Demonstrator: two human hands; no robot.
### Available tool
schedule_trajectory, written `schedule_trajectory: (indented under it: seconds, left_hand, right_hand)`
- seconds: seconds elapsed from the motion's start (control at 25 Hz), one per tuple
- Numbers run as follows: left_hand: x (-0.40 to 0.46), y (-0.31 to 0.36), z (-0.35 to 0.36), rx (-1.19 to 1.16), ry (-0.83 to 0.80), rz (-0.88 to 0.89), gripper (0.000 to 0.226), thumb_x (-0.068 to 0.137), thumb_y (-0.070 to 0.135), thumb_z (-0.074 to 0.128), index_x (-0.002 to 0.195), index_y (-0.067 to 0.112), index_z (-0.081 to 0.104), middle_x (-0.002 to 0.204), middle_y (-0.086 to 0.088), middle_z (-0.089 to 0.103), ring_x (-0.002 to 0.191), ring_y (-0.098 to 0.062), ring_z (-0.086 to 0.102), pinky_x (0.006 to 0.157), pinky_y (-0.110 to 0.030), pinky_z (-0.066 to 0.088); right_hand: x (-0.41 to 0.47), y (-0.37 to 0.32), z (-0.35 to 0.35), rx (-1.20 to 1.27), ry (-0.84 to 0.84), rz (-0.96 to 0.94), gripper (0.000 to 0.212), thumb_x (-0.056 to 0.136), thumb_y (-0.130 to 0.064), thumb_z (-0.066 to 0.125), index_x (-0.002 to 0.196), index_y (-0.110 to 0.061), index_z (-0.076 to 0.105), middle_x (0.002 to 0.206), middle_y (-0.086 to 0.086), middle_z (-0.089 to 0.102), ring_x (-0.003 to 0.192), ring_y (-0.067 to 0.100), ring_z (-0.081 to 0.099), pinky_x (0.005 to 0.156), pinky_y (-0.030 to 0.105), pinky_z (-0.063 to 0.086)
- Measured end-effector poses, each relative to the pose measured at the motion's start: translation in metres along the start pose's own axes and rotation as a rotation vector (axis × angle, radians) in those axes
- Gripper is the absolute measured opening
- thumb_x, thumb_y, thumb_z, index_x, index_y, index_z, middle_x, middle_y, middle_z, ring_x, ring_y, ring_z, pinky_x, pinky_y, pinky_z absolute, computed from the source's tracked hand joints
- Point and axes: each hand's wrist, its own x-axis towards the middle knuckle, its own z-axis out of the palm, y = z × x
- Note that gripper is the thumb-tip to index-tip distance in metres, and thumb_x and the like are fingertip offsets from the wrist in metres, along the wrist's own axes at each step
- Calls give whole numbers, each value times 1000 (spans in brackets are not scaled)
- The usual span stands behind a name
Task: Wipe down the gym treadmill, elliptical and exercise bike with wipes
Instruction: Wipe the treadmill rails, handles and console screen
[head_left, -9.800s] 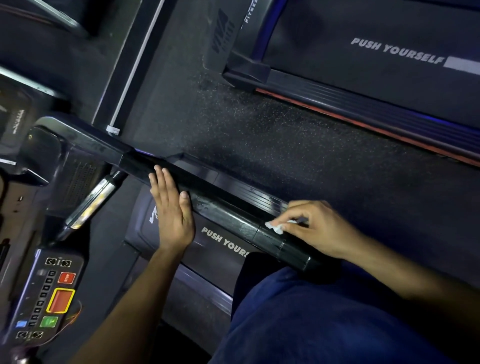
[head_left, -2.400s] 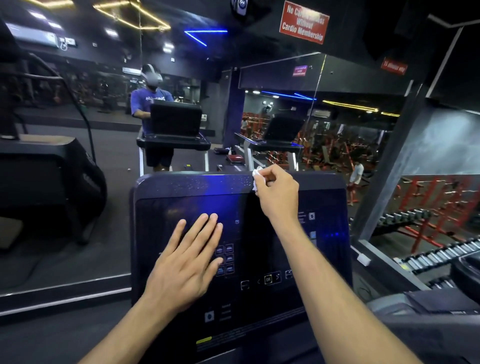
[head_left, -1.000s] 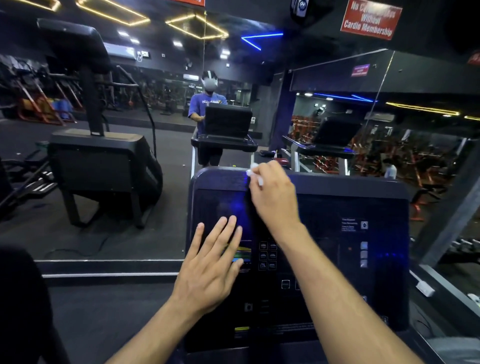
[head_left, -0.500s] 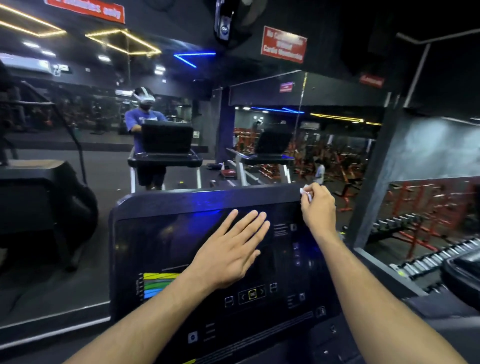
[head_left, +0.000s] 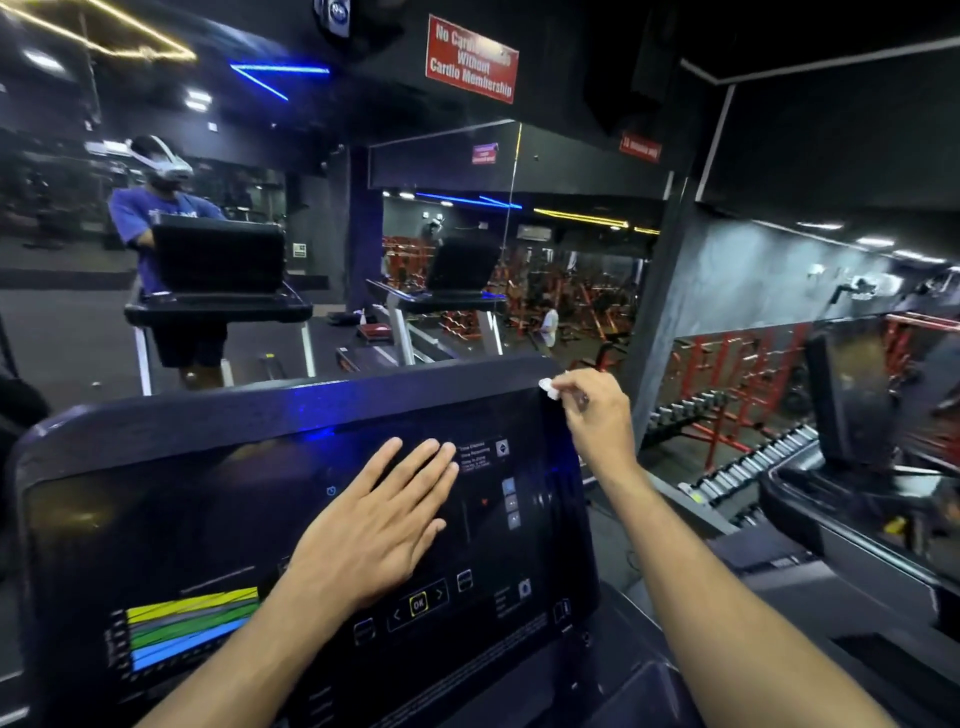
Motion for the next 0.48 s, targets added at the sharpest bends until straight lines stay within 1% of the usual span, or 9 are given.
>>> schedule_trajectory:
  seconds: [0.08,0.24,0.36,0.48]
  left_hand:
    - [0,1,-1,2,4,-6,61,107,43,27,159,9,29,169,-8,19,157,-23,15,125,-52,18]
    - [-1,1,-1,-2,10,-8,61,108,42,25,159,8,28,168,-9,20,156,-24,16,125,-52,18]
    - [-1,2,-3,13,10,-8,61,108,41,24,159,8,27,168,-10,21,156,-26,18,125,-53,17]
    - [-1,3,-4,28,13,-8,61,108,41,23,159,7,27,168,-10,23,155,-27,19,125,-53,16]
  right_hand:
    - [1,-2,5,29,-68,-41,20,87,7,66,94,-11,73,97,-2,66,93,14,63,85,33,55]
    - [-23,10,10,36,-87,-47,23,86,9,64,93,-11,72,99,-4,65,96,15,65,87,37,55]
    - [-77,20,5,50,-112,-15,27,85,12,63,92,-12,71,98,-3,65,96,18,65,85,42,54]
    - [-146,31,-2,28,-142,71,30,80,15,66,90,-13,71,96,-5,66,94,16,65,85,41,54]
